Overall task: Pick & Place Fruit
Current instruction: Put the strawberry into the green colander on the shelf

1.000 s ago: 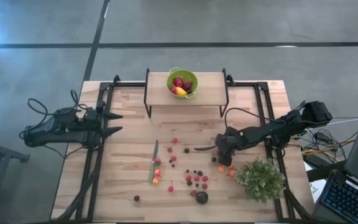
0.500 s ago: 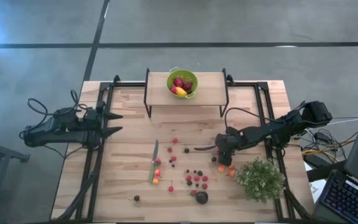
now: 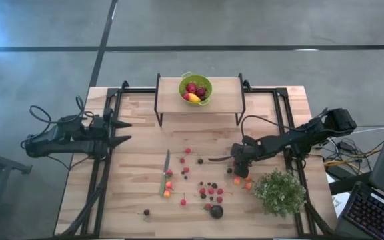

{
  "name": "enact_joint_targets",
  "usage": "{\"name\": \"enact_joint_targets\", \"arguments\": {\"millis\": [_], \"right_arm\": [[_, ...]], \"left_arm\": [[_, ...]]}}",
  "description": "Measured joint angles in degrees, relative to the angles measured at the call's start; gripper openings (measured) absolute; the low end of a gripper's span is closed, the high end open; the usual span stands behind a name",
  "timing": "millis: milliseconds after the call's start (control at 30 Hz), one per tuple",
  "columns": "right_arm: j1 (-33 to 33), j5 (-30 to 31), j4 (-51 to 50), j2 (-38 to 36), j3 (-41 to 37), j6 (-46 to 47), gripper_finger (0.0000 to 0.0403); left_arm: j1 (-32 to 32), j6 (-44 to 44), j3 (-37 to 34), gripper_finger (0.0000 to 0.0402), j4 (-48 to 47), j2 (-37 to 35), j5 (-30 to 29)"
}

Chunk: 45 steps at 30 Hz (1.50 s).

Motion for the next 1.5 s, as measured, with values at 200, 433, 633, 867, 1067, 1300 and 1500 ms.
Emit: {"name": "enact_joint_targets", "arguments": {"millis": [200, 433, 633, 867, 1067, 1300, 1500], "right_arm": [[0.0, -0.01, 0.07, 0.0, 0.0, -0.14, 0.0124], [0.0, -0.02, 0.28, 0.02, 0.13, -0.19, 0.0132], [0.0, -0.02, 1.4, 0.04, 0.13, -0.23, 0.013], [-0.03, 0.05, 2.19, 0.04, 1.26, -1.82, 0.0113], [-0.03, 0.13, 2.84, 0.02, 3.07, -4.8, 0.0107], [-0.03, -0.06, 2.86, 0.0, 4.3, -5.43, 0.008], [-0.03, -0.05, 0.58, -0.01, 5.56, -6.76, 0.0096]], "left_arm": [[0.01, 0.0, 0.0, 0.0241, -0.02, 0.0, -0.01], [0.01, 0.0, 0.0, 0.0241, 0.0, 0.01, -0.02], [0.0, 0.0, 0.0, 0.0241, 0.0, 0.0, 0.0], [0.01, 0.0, 0.0, 0.0241, -0.02, 0.02, -0.02], [0.02, 0.0, 0.0, 0.0241, -0.01, 0.01, -0.01], [0.02, 0.0, 0.0, 0.0241, -0.02, 0.02, -0.02], [0.01, 0.0, 0.0, 0.0241, -0.02, 0.02, 0.0]]}}
